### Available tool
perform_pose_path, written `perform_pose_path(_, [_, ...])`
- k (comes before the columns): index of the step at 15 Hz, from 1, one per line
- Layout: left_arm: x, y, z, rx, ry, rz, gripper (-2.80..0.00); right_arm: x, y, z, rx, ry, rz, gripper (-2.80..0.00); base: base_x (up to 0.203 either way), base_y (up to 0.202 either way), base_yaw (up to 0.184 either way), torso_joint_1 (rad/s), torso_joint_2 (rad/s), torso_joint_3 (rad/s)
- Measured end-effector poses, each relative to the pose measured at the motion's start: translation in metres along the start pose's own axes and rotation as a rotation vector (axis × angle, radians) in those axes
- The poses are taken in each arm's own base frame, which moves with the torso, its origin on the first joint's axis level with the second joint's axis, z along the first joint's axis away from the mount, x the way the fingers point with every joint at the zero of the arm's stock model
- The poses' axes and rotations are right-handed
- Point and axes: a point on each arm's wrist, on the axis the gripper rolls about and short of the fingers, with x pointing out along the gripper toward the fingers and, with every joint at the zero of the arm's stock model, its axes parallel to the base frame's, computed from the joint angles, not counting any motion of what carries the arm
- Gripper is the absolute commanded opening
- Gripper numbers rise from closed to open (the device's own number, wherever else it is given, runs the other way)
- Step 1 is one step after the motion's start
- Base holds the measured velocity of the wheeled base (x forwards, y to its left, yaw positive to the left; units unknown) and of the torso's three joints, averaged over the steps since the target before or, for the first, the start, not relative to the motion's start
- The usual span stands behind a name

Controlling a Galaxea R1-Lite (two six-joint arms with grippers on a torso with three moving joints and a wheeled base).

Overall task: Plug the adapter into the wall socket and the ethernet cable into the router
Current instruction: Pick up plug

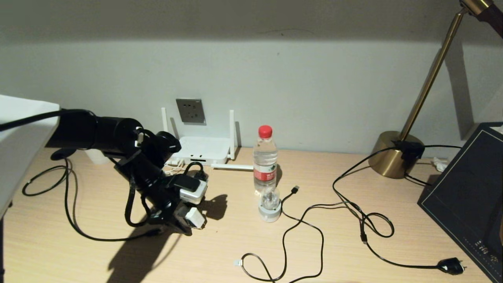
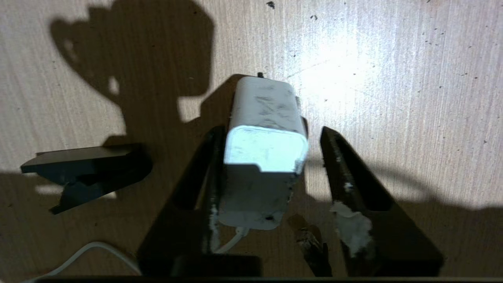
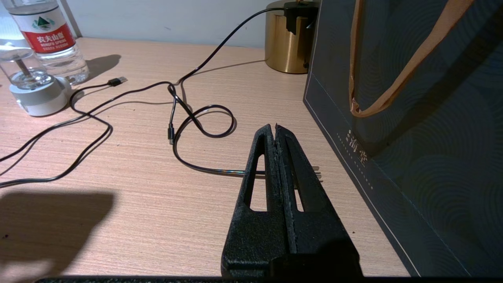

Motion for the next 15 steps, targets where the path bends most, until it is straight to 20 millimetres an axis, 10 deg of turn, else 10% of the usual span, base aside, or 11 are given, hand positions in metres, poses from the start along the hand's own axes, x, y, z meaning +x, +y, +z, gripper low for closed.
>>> perform_pose_path(9, [-0.004, -0.013, 0.006, -0.004, -0.081, 0.01, -2.8, 0.0, 0.0, 0.0, 0.0, 0.0, 0.0, -2.8, 0.0, 0.0, 0.0, 0.0, 0.0, 0.0])
perform_pose_path(15, [-0.076, -0.078, 0.017, -0.205, -0.178, 0.135, -2.8, 0.0, 0.0, 0.0, 0.0, 0.0, 0.0, -2.8, 0.0, 0.0, 0.0, 0.0, 0.0, 0.0])
